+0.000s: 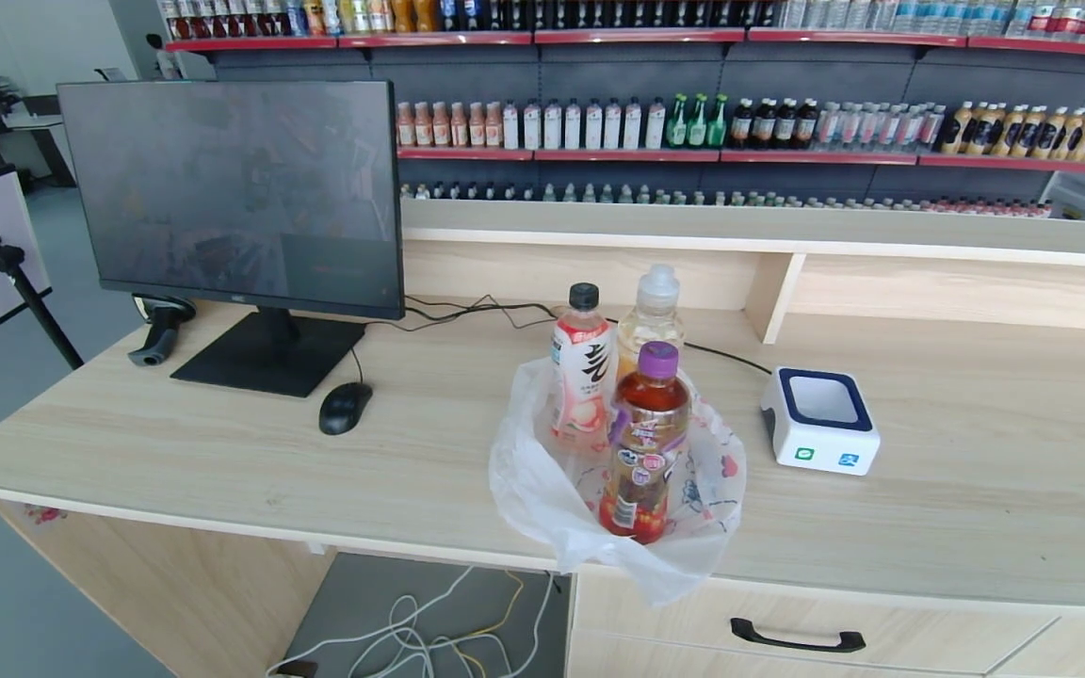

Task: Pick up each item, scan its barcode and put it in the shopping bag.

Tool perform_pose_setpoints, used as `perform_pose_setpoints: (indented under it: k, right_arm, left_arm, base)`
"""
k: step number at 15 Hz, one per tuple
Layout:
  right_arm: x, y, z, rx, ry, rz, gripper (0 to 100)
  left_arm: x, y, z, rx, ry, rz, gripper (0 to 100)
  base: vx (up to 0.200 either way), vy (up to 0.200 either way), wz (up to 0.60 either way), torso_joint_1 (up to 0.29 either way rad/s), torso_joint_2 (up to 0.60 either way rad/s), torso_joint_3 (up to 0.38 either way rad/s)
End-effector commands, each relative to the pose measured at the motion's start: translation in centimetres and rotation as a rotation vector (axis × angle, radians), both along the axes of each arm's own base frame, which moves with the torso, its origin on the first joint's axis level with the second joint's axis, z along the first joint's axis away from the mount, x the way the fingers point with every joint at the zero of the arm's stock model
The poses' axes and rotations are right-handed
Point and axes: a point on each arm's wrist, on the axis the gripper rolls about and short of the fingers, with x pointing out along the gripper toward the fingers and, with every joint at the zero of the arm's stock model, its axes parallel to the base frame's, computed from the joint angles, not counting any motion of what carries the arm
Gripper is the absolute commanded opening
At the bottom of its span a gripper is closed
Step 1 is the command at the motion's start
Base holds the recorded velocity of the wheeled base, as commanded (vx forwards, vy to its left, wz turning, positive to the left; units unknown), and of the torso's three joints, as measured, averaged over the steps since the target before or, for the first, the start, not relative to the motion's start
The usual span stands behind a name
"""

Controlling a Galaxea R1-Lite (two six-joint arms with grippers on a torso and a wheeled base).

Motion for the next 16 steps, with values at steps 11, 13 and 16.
perform_pose_setpoints:
  k: [11, 13, 16]
  right_arm:
    - [-0.11, 0.01, -0.03, 0.009, -0.016, -0.002, 100]
    - [-0.11, 0.01, -0.05, 0.008, -0.014, -0.004, 100]
    - [-0.11, 0.01, -0.03, 0.008, -0.016, -0.004, 100]
  left_arm:
    - [0.01, 0.0, -0.04, 0.006, 0.006, 0.0, 100]
    - [0.01, 0.0, -0.06, 0.006, 0.007, -0.002, 100]
    - [0.01, 0.0, -0.06, 0.006, 0.007, -0.002, 100]
  base:
    - [0.0, 0.0, -0.33, 0.0, 0.0, 0.0]
    - [0.0, -0.2, 0.0, 0.005, 0.0, 0.005]
    - [0.0, -0.2, 0.0, 0.004, 0.0, 0.002]
